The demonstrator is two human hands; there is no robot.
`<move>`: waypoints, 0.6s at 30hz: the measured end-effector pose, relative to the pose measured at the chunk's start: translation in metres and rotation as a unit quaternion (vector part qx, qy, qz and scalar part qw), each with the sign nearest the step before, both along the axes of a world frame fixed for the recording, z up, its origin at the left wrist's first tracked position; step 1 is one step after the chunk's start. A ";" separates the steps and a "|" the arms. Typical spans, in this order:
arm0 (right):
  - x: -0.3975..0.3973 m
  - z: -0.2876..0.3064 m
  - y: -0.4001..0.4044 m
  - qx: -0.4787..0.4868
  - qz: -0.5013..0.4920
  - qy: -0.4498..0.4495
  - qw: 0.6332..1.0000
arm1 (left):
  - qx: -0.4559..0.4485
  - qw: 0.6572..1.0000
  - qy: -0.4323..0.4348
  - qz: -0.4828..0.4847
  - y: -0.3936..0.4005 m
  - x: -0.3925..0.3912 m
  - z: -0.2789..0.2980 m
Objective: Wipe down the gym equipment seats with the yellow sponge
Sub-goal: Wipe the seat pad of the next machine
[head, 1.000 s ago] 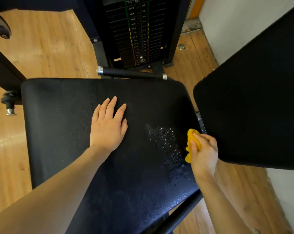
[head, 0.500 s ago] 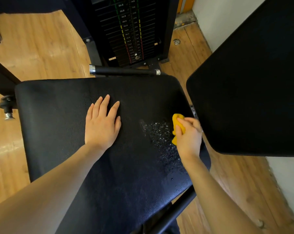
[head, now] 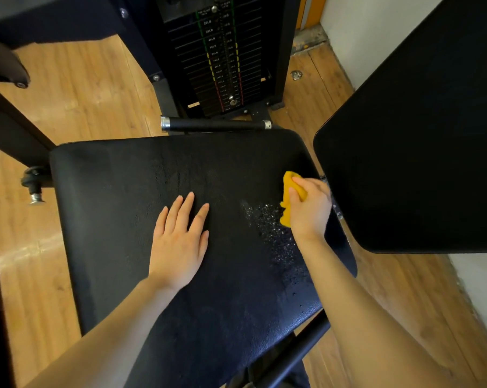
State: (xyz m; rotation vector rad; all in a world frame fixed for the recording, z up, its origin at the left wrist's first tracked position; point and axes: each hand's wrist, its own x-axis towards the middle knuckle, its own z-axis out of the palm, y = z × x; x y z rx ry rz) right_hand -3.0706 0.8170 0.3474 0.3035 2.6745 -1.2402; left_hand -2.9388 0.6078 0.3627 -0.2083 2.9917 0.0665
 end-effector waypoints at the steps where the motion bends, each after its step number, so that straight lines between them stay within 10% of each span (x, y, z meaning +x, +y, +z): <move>1: -0.004 -0.004 -0.004 0.002 0.008 -0.004 1.000 | -0.005 1.000 -0.004 -0.010 -0.001 0.003 0.000; 18: 0.062 -0.002 0.015 0.000 -0.004 -0.010 1.000 | -0.019 1.000 -0.022 -0.002 0.002 0.000 0.003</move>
